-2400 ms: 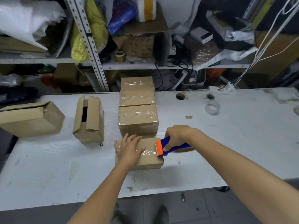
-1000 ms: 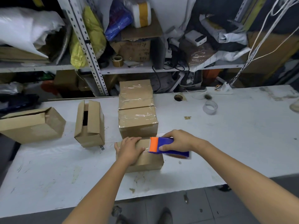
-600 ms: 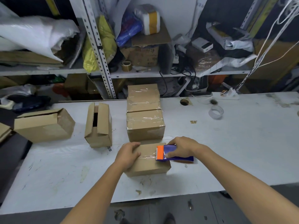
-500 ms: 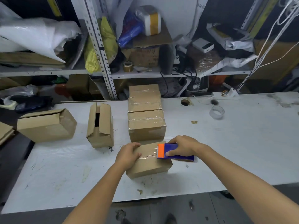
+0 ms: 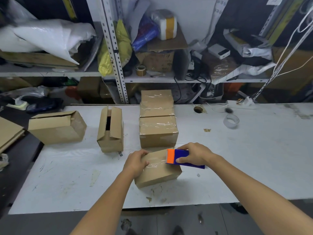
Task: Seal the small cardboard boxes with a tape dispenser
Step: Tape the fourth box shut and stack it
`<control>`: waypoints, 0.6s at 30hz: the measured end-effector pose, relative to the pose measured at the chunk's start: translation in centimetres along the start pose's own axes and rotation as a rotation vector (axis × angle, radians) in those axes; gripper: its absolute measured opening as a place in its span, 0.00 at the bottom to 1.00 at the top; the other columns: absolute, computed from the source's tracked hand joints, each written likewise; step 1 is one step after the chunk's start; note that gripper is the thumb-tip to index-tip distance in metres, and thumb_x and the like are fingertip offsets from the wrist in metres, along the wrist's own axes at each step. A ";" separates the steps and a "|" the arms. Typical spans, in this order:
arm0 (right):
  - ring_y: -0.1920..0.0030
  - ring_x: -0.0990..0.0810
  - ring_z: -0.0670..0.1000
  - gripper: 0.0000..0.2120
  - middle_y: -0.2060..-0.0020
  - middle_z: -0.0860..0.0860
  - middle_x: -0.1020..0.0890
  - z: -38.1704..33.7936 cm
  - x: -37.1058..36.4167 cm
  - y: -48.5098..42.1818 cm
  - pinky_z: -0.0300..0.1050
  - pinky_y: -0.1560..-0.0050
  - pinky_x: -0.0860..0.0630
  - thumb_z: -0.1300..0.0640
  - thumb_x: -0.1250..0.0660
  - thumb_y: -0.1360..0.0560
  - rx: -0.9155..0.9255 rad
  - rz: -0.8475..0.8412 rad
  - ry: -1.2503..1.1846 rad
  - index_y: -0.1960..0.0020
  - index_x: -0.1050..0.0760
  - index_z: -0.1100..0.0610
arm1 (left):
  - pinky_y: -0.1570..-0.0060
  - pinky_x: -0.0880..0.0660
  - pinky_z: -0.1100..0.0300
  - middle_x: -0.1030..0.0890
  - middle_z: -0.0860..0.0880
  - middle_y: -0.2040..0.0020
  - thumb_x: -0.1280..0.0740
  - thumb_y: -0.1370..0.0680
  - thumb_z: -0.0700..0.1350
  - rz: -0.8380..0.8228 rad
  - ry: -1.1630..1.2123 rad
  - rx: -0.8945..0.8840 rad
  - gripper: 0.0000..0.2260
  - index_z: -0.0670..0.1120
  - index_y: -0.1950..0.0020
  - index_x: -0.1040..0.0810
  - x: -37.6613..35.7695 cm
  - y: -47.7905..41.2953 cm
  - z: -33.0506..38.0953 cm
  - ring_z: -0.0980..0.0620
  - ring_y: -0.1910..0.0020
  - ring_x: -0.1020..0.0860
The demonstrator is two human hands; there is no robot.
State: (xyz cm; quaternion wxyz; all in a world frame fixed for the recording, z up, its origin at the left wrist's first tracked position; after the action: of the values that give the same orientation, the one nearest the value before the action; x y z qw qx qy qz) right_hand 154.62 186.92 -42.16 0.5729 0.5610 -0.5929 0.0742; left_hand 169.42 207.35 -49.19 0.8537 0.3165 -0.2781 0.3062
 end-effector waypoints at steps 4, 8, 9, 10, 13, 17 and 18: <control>0.43 0.23 0.50 0.30 0.38 0.47 0.21 -0.3 0.7 -0.8 0.47 0.46 0.22 0.35 0.31 0.27 0.024 -0.041 0.108 0.29 0.30 0.44 | 0.40 0.28 0.55 0.22 0.51 0.38 0.28 0.24 0.43 -0.018 0.013 -0.014 0.16 0.54 0.38 0.22 -0.1 -0.1 -0.1 0.49 0.38 0.26; 0.42 0.25 0.51 0.34 0.36 0.48 0.24 0.7 1.4 -2.6 0.47 0.45 0.23 0.35 0.28 0.30 -0.015 -0.145 0.050 0.28 0.31 0.46 | 0.40 0.28 0.54 0.22 0.51 0.39 0.29 0.24 0.42 -0.048 0.046 -0.024 0.15 0.54 0.39 0.23 0.0 -0.4 -0.4 0.49 0.39 0.26; 0.42 0.25 0.51 0.34 0.36 0.48 0.24 1.1 1.4 -3.0 0.47 0.46 0.23 0.35 0.28 0.30 -0.017 -0.159 0.036 0.28 0.31 0.45 | 0.39 0.28 0.53 0.22 0.52 0.39 0.29 0.24 0.42 -0.057 0.055 -0.026 0.15 0.55 0.39 0.23 0.0 -0.6 -0.6 0.49 0.40 0.26; 0.42 0.25 0.51 0.34 0.36 0.48 0.24 1.5 1.5 -3.3 0.46 0.47 0.23 0.35 0.27 0.30 -0.015 -0.170 0.025 0.28 0.31 0.45 | 0.39 0.28 0.53 0.22 0.52 0.39 0.29 0.24 0.42 -0.068 0.060 -0.025 0.15 0.55 0.39 0.23 0.0 -0.7 -0.6 0.49 0.40 0.26; 0.42 0.24 0.52 0.34 0.36 0.47 0.24 2.2 1.8 -4.1 0.45 0.47 0.22 0.37 0.26 0.31 -0.017 -0.210 -0.009 0.28 0.31 0.44 | 0.40 0.27 0.53 0.23 0.52 0.39 0.29 0.24 0.42 -0.083 0.079 -0.021 0.15 0.55 0.40 0.23 0.0 -1.0 -0.7 0.50 0.41 0.25; 0.44 0.22 0.51 0.34 0.39 0.47 0.23 3.0 2.3 -5.3 0.47 0.46 0.21 0.36 0.26 0.32 -0.006 -0.251 -0.034 0.29 0.29 0.44 | 0.42 0.27 0.56 0.23 0.53 0.40 0.29 0.24 0.42 -0.076 0.087 -0.030 0.15 0.54 0.39 0.23 0.1 -1.1 -0.8 0.51 0.42 0.25; 0.44 0.22 0.51 0.34 0.40 0.46 0.23 3.4 2.7 -5.4 0.47 0.46 0.21 0.36 0.26 0.32 -0.013 -0.253 -0.027 0.29 0.29 0.44 | 0.43 0.28 0.57 0.23 0.53 0.40 0.29 0.24 0.42 -0.077 0.093 -0.028 0.15 0.54 0.39 0.23 0.1 -1.1 -0.8 0.51 0.42 0.25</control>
State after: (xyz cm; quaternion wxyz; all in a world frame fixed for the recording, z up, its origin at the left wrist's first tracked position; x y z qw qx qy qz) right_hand 157.37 180.90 -44.22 0.5734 0.6285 -0.5255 -0.0098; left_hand 170.50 207.28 -50.10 0.8811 0.3004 -0.2301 0.2837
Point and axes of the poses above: each hand's wrist, its own y-axis away from the middle knuckle, its own x-axis out of the back of the hand, z = x × y, the point moved 4 cm from there along -y, towards the middle knuckle
